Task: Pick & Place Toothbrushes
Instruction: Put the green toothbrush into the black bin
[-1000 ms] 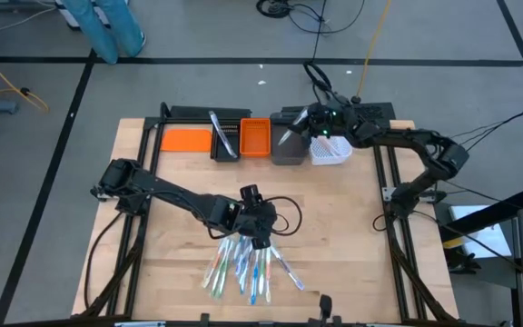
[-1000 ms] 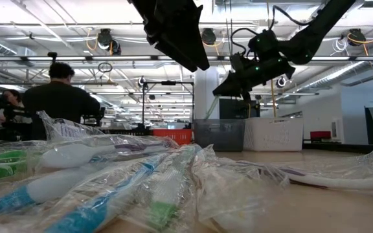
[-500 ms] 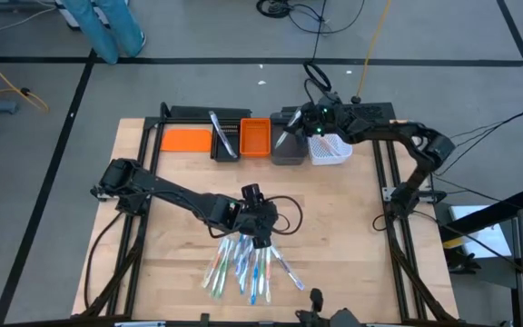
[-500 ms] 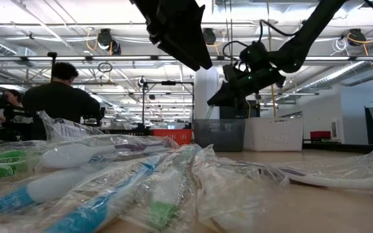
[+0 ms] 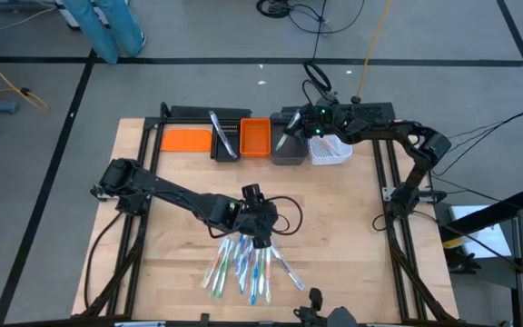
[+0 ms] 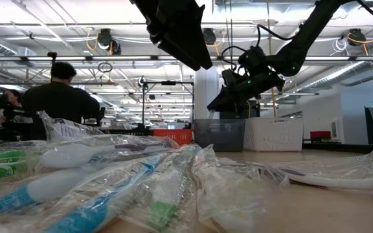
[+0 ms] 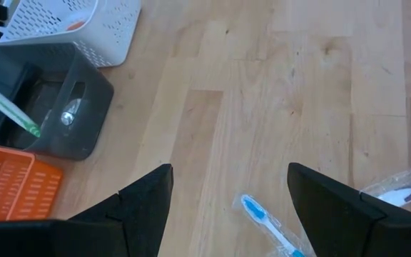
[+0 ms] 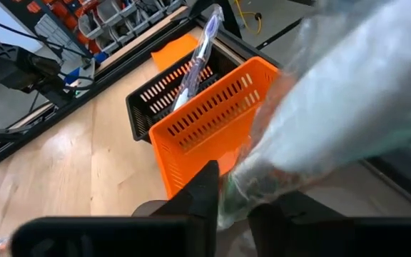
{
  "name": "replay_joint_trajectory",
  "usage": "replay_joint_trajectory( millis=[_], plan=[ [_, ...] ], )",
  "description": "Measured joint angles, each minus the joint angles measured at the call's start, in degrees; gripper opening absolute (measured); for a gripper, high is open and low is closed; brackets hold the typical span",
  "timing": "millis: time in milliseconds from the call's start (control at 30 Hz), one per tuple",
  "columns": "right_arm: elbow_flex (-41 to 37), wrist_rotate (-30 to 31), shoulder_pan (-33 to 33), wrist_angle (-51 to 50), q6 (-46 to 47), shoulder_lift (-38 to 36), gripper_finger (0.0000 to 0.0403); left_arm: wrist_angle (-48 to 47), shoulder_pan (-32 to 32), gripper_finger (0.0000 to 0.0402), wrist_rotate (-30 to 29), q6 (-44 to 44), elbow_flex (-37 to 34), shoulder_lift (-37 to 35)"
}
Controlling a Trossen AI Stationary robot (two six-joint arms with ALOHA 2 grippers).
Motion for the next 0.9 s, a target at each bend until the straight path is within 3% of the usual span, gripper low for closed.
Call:
replay_joint_trajectory(
  millis=[333,533,900],
  plan=[
    [0.0,0.5,0.1,-0.8,-1.0,0.0,0.0110,0.0,0.0,0.0273,0.0,0.1,0.0,0.0],
    [0.0,4.5,-0.1,-0.6,-2.6,0.0,0.0128,0.0,0.0,0.0273,0.0,0.1,0.0,0.0],
    [-0.1,6.2,-2.2,0.1,-3.0,-1.0,0.0157,0.0,0.0,0.0274,0.0,0.0,0.0,0.0]
  ],
)
